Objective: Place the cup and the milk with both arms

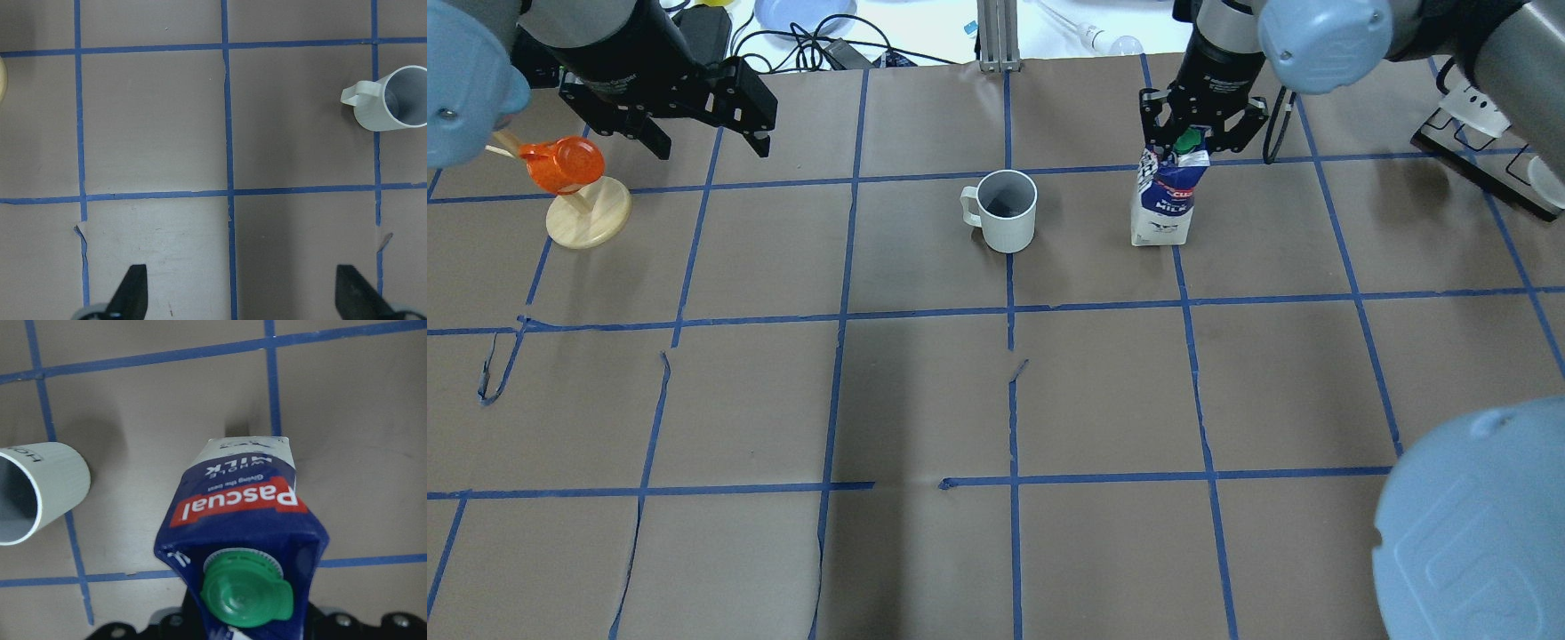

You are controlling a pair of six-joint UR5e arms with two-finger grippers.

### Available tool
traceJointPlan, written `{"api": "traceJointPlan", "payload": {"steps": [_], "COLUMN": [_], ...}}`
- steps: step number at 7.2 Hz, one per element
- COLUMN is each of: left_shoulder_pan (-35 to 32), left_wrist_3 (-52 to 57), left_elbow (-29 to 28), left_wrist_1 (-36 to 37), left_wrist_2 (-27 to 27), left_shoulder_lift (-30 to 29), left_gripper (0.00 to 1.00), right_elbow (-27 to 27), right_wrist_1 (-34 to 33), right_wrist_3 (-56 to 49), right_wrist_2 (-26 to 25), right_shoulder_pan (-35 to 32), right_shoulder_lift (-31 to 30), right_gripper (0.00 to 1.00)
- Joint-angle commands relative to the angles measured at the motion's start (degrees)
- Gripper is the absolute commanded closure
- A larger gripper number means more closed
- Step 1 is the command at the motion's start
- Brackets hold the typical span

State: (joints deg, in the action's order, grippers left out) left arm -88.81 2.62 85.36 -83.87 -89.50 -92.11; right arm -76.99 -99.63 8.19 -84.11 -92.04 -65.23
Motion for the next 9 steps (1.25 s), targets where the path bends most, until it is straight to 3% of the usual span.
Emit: {"api": "traceJointPlan", "payload": {"steps": [1, 2, 6, 7, 8, 9], "left_shoulder_pan": [0.04, 0.04, 0.04, 0.04, 0.04, 0.04], "left_wrist_3": [-0.15, 0.11, -0.07, -0.15, -0.07, -0.15], "left_elbow": [-0.10, 0.07, 0.07, -0.01, -0.01, -0.01], "left_wrist_1": [0.28, 0.20, 1.17, 1.17, 1.17, 1.17], "left_wrist_2": [0.20, 0.03, 0.20, 0.29, 0.20, 0.29], "left_shoulder_lift": [-0.17, 0.09, -0.09, -0.17, -0.09, -0.17], "left_gripper": [0.00, 0.00, 0.00, 0.00, 0.00, 0.00], "right_elbow": [2.10, 2.97, 3.60, 3.34, 3.25, 3.33], "right_wrist_1": [-1.18, -3.27, -3.82, -3.82, -3.82, -3.56], "right_wrist_3": [6.03, 7.61, 7.28, 7.02, 6.84, 6.75], "right_wrist_2": [1.32, 4.19, 4.48, 4.39, 4.39, 3.96], "right_shoulder_pan": [-4.01, -5.24, -5.70, -5.70, -5.70, -5.61], "right_shoulder_lift": [2.11, 2.90, 4.05, 4.05, 4.05, 3.71], "right_gripper": [0.63, 0.63, 0.60, 0.39, 0.10, 0.01]}}
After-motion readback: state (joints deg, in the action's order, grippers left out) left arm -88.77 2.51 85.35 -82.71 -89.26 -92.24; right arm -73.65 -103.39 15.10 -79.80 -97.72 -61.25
